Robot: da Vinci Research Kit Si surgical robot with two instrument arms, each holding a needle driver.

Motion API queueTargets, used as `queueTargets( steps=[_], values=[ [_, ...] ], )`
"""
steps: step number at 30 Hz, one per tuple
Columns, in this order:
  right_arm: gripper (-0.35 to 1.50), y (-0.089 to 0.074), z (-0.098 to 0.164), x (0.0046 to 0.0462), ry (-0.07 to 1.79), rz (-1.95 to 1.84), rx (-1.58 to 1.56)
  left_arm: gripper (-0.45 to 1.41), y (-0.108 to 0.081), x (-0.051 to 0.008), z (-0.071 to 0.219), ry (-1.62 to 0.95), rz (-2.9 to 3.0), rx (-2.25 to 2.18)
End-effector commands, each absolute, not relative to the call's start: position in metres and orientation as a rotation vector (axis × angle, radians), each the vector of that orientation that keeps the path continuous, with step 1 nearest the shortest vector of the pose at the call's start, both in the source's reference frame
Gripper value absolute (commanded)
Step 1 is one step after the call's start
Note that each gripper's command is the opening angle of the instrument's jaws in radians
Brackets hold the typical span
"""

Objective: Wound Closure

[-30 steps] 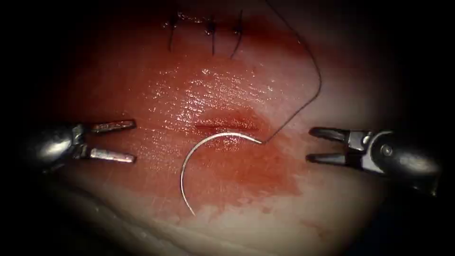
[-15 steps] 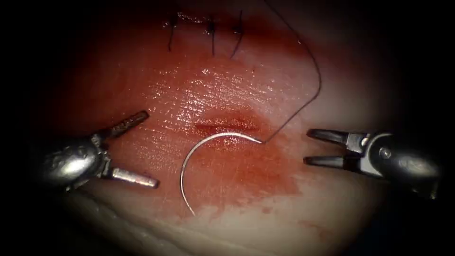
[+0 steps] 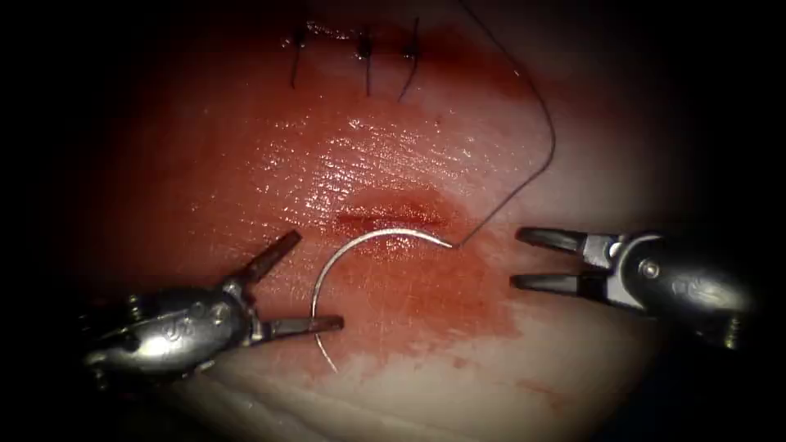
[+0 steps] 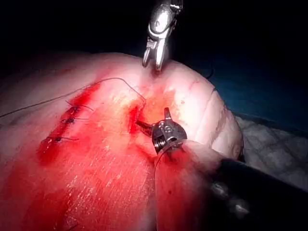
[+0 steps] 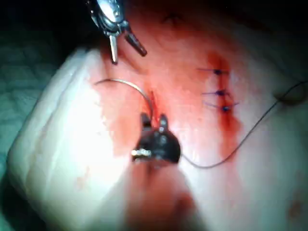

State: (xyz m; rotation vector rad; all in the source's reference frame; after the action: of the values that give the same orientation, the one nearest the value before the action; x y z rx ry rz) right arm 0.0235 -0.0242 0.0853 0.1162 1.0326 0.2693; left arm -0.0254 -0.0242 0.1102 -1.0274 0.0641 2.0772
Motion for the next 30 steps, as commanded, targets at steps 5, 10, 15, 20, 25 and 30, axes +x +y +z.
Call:
queueTargets(
  steps=[5, 10, 15, 20, 25, 30],
  values=[
    [0.24, -0.0247, 0.0855, 0.0252, 1.031, 0.268, 0.107, 0.57, -0.0261, -0.0276, 0.1122, 0.076, 2.088, -0.854],
    [0.22, -0.0248, 0.0857, 0.0253, 1.031, 0.267, 0.105, 0.74, -0.0263, -0.0273, 0.1135, 0.091, 2.094, -0.792],
    [0.22, -0.0249, 0.0856, 0.0253, 1.033, 0.268, 0.104, 0.90, -0.0265, -0.0265, 0.1150, 0.083, 2.102, -0.736],
    [0.22, -0.0250, 0.0856, 0.0253, 1.033, 0.269, 0.104, 0.85, -0.0268, -0.0269, 0.1163, 0.061, 2.097, -0.726],
    [0.21, -0.0251, 0.0856, 0.0254, 1.033, 0.269, 0.104, 0.52, -0.0270, -0.0270, 0.1173, 0.044, 2.105, -0.734],
    [0.21, -0.0251, 0.0855, 0.0255, 1.033, 0.270, 0.103, 0.20, -0.0265, -0.0266, 0.1175, 0.040, 2.114, -0.739]
  ],
)
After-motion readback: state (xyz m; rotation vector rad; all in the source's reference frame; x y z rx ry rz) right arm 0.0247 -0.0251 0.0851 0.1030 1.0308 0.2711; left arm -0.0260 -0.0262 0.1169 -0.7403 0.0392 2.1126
